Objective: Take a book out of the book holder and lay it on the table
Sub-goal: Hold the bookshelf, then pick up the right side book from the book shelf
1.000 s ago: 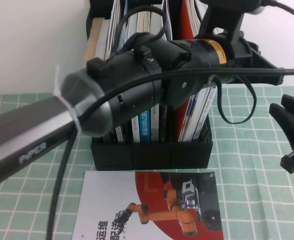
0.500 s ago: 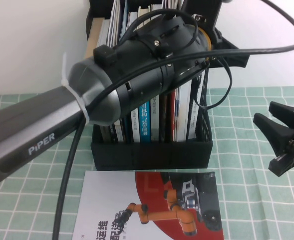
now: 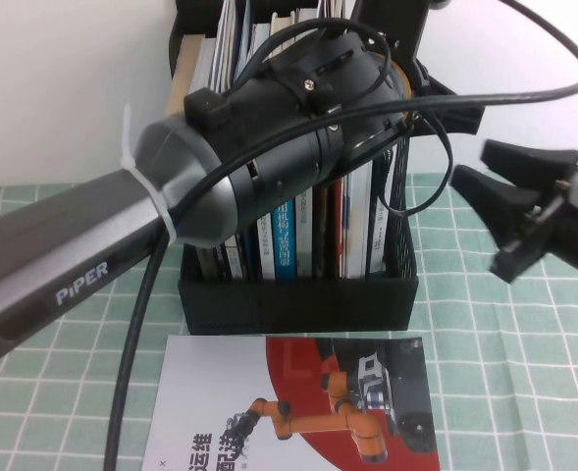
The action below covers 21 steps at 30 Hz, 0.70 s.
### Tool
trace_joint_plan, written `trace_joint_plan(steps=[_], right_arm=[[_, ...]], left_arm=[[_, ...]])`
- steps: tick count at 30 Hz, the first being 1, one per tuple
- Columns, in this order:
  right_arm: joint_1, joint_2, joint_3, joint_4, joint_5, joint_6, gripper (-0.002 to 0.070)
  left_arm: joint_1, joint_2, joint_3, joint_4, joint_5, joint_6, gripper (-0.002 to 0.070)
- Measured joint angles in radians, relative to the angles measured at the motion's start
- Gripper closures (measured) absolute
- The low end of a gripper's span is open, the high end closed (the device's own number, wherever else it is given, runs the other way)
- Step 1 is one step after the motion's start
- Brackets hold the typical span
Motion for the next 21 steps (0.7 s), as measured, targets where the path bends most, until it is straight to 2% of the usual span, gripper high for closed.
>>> trace_joint_plan(steps=[4,9,21], right_arm=[[0.089,0.05,-0.094,0.025,0.12,-0.019,0.0342],[0.189,0.127,-0.195,0.143,0.22,-0.088,0.0342],[0.213,0.22,-0.26,0.229,0.23,-0.148,0.0342]], left_arm=[[0.0,0.0,0.0,0.0,0.0,-0.006,0.0678],[0.0,0.0,0.0,0.0,0.0,-0.008,0.0678],[0.008,0.0,0.0,0.024,0.021,-0.006,0.0678]])
